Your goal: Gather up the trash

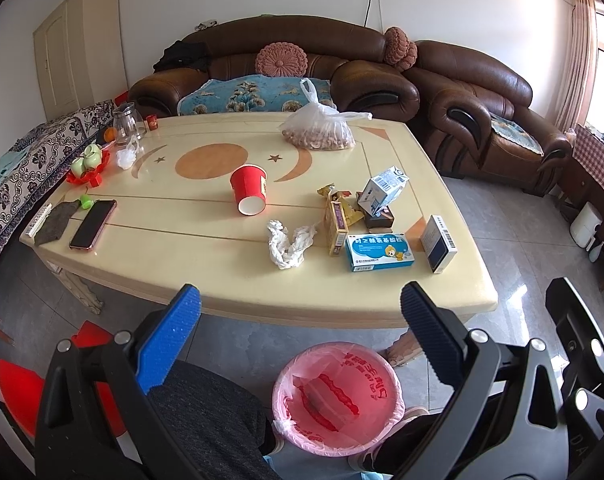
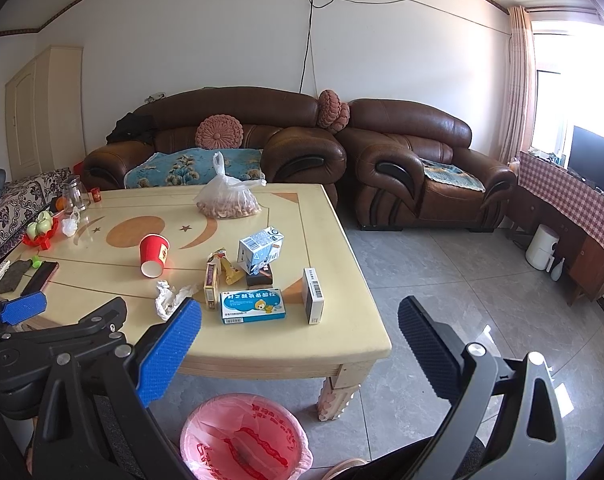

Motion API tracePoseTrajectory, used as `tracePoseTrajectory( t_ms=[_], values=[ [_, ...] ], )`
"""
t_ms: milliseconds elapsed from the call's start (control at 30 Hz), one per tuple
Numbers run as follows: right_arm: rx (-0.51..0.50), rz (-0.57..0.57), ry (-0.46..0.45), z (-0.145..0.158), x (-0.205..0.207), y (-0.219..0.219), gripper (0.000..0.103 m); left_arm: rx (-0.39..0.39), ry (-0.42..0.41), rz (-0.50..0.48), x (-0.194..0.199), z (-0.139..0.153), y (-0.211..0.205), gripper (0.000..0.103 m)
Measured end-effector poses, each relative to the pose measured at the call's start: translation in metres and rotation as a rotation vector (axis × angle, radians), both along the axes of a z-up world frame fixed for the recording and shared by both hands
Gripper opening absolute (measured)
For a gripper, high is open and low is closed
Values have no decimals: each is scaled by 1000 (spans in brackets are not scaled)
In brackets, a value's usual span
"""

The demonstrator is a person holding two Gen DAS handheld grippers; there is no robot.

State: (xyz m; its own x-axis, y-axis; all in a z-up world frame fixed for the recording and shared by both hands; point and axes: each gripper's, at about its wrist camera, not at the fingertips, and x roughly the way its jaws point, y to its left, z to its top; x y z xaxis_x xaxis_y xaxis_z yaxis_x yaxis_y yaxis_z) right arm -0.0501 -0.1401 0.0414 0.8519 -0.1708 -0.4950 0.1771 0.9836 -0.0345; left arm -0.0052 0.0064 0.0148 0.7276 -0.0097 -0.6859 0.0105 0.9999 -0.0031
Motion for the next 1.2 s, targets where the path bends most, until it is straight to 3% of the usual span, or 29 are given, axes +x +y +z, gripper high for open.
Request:
tracePoseTrajectory(
  t_ms=[667,1033,1200],
  values=[
    [6,13,6,11,5,8,96,1,1,12,4,2,6,98],
    [21,35,64,-18,35,-6,96,-93,54,-30,23,-21,21,98],
    [33,30,79,-31,46,-13,96,-43,60,-21,35,-29,22,98]
  ],
)
